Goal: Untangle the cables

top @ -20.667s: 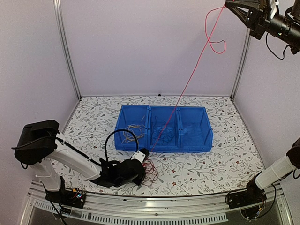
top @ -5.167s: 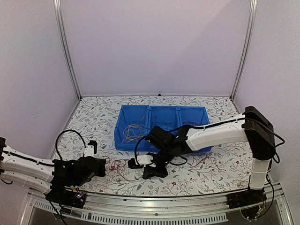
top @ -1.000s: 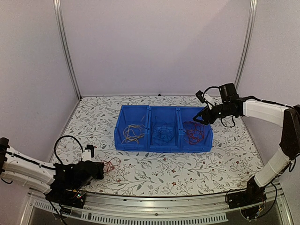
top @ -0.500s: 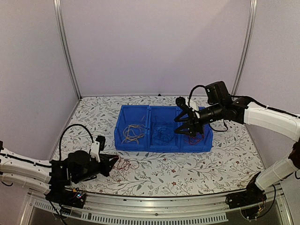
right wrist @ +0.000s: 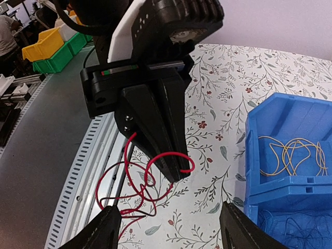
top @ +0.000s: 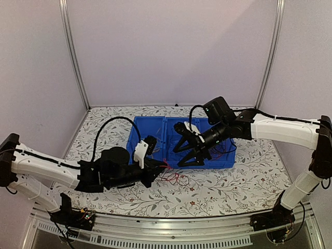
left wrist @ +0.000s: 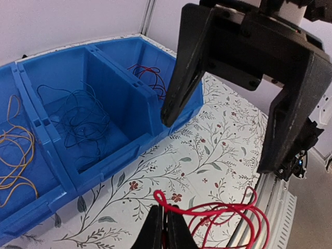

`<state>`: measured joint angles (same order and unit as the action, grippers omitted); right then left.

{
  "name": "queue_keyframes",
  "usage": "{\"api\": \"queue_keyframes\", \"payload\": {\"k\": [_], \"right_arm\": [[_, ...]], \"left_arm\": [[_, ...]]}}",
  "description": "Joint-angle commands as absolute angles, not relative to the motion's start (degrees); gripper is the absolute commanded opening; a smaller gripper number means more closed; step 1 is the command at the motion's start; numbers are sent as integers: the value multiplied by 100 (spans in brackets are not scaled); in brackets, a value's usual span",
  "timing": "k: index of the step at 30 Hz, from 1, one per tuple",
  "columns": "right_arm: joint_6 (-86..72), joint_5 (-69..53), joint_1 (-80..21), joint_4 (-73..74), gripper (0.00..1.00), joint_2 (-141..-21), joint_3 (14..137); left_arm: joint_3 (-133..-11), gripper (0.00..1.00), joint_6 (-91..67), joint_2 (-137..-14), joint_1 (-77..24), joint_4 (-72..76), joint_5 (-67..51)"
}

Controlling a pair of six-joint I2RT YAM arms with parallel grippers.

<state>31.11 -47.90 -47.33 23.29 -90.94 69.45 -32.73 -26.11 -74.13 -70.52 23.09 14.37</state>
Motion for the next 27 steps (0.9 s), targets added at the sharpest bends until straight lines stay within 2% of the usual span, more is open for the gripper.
{"api": "queue_keyframes", "payload": {"k": [1, 8, 12, 16, 23, 27], "right_arm": [[3140, -5272, -4780, 2333, 70, -9011, 6799], [3392, -5457, -4776, 2732, 69, -9190, 6850], [3513, -5415, -4784, 2795, 62, -9280, 6849], [3516, -5328, -4789, 2728, 62, -9277, 6787], [3359, -5240, -4794, 2515, 54, -9233, 6736], [3337, -5160, -4833, 2487, 45, -9287, 6725]], "left_arm": [[-3695, 0, -2317, -7802, -7140, 2135, 1345], [-3978, 0, -2269, -8083, -7146, 2186, 1365], [-4016, 0, -2276, -8077, -7150, 2215, 1398], [-4031, 0, -2294, -8051, -7146, 2223, 1425], [-4069, 0, -2336, -8119, -7146, 2236, 1395], [-4072, 0, -2306, -8092, -7146, 2246, 1413]]}}
